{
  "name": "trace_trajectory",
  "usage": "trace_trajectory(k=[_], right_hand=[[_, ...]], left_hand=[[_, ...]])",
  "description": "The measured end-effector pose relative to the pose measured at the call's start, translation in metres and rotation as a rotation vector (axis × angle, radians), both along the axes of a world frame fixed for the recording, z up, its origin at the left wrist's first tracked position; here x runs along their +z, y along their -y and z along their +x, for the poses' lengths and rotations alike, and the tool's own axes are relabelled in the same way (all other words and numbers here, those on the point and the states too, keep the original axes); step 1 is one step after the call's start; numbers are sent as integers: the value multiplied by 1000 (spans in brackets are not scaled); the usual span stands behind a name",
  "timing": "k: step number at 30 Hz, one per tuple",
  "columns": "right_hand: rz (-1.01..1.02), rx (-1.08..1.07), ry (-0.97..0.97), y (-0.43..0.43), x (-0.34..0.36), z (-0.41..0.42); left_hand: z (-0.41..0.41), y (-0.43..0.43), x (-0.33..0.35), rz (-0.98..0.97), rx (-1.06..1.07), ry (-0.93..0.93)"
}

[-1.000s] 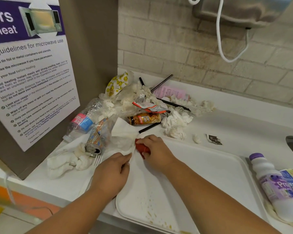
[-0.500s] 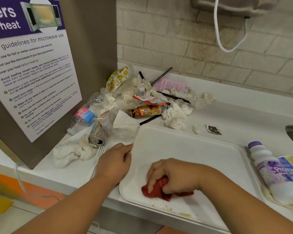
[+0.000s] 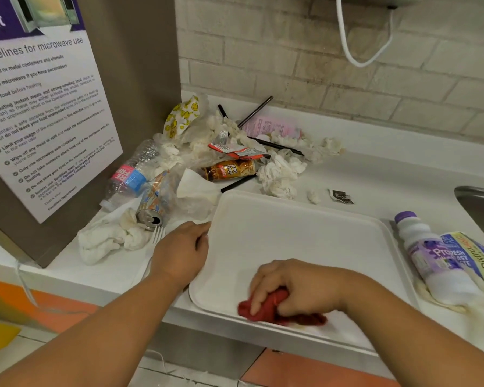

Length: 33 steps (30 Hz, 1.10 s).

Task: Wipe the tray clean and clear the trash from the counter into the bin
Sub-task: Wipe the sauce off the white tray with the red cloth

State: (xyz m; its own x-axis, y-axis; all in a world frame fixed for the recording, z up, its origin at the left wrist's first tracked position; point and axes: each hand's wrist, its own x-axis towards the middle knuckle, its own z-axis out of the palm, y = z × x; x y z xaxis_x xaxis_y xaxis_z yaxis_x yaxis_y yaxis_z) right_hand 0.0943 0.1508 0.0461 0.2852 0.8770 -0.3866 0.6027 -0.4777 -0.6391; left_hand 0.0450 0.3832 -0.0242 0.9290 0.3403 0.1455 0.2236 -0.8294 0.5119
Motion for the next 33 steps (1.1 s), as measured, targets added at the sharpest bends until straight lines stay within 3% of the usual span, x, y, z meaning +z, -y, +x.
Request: trace_trajectory(k=[2, 4, 7, 10, 14, 17, 20, 24, 27, 31, 33], right_hand=[[13, -123, -75, 9, 3, 4], [110, -240, -29, 6, -3, 1], [185, -173, 117, 3, -20, -14], [139, -117, 60, 24, -19, -19], [18, -206, -72, 69, -1, -3], [126, -339, -27, 67, -4, -5], [231, -306, 79, 50, -22, -27], [184, -310, 47, 80, -25, -31], [116, -389, -15, 118, -13, -21], [213, -654, -82, 163, 2, -7], [170, -708, -63, 177, 1, -5]], left_hand=[[0, 0, 0, 17, 1, -8], [0, -1, 0, 23, 0, -12], [0, -1, 0, 25, -4, -12], [1, -1, 0, 21, -5, -13], [1, -1, 1, 21, -5, 2], [0, 0, 0, 22, -4, 1], [0, 1, 1, 30, -6, -8], [0, 1, 2, 29, -3, -12], [0, 1, 2, 30, -7, -10], [0, 0, 1, 39, -8, -14], [-1, 0, 1, 39, -6, -11]])
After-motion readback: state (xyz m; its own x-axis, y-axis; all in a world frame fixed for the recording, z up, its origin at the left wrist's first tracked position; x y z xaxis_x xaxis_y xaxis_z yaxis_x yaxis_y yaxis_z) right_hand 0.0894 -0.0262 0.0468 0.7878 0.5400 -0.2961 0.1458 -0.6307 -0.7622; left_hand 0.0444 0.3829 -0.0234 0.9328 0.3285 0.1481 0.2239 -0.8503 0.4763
